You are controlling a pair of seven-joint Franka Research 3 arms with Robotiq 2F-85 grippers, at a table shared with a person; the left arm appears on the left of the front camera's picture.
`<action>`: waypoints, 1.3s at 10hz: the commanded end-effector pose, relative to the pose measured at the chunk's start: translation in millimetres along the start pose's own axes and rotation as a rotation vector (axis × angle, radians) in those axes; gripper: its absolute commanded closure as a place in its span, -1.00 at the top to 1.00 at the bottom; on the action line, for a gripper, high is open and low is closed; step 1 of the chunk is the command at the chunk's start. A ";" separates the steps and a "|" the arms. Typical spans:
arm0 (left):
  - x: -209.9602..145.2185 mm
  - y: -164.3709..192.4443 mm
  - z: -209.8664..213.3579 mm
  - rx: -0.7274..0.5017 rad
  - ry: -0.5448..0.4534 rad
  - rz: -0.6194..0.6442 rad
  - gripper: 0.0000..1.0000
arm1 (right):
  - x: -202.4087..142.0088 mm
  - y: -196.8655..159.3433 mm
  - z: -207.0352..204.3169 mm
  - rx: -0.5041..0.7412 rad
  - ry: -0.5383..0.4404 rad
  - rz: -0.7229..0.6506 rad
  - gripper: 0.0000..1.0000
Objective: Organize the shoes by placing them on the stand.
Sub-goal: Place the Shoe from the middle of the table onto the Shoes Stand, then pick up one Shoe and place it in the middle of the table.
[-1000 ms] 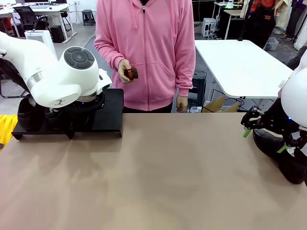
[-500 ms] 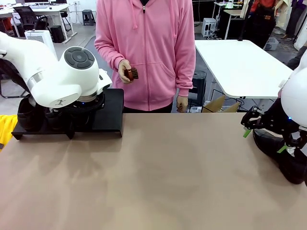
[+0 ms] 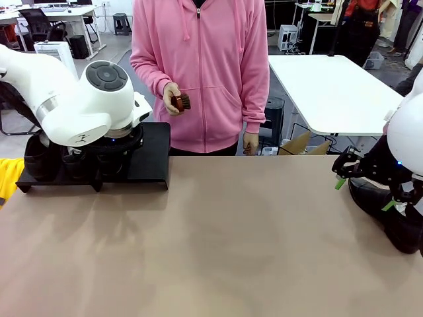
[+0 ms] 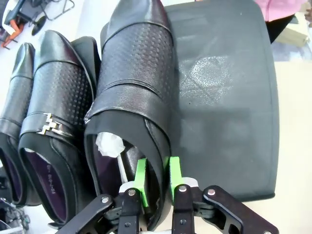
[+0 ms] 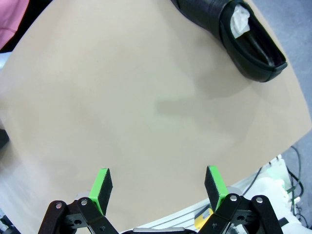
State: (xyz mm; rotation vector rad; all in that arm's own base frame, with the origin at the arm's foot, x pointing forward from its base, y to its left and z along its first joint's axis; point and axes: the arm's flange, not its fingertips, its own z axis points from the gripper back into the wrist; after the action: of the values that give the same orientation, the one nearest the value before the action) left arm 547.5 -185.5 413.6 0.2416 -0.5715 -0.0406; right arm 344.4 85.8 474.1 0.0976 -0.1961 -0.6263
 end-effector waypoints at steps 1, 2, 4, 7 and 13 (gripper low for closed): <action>-0.8 3.2 15.3 -0.011 -0.010 0.065 -0.49 | 1.4 -0.2 0.2 0.017 0.006 0.019 1.00; -3.0 2.0 25.0 -0.013 0.005 0.050 -0.49 | 1.4 -0.2 0.2 0.017 0.006 0.019 1.00; 2.5 1.2 6.1 -0.009 -0.002 0.022 -0.49 | 1.4 -0.2 0.2 0.017 0.006 0.019 1.00; 2.5 1.2 6.1 -0.009 -0.002 0.022 -0.49 | 1.4 -0.2 0.2 0.017 0.006 0.019 1.00; 2.5 1.2 6.1 -0.009 -0.002 0.022 -0.49 | 1.4 -0.2 0.2 0.017 0.006 0.019 1.00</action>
State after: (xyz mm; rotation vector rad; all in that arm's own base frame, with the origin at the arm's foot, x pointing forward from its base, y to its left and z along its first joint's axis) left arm 544.8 -188.6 418.8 0.2179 -0.5649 -0.0154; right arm 344.4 85.8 474.1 0.0976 -0.1961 -0.6262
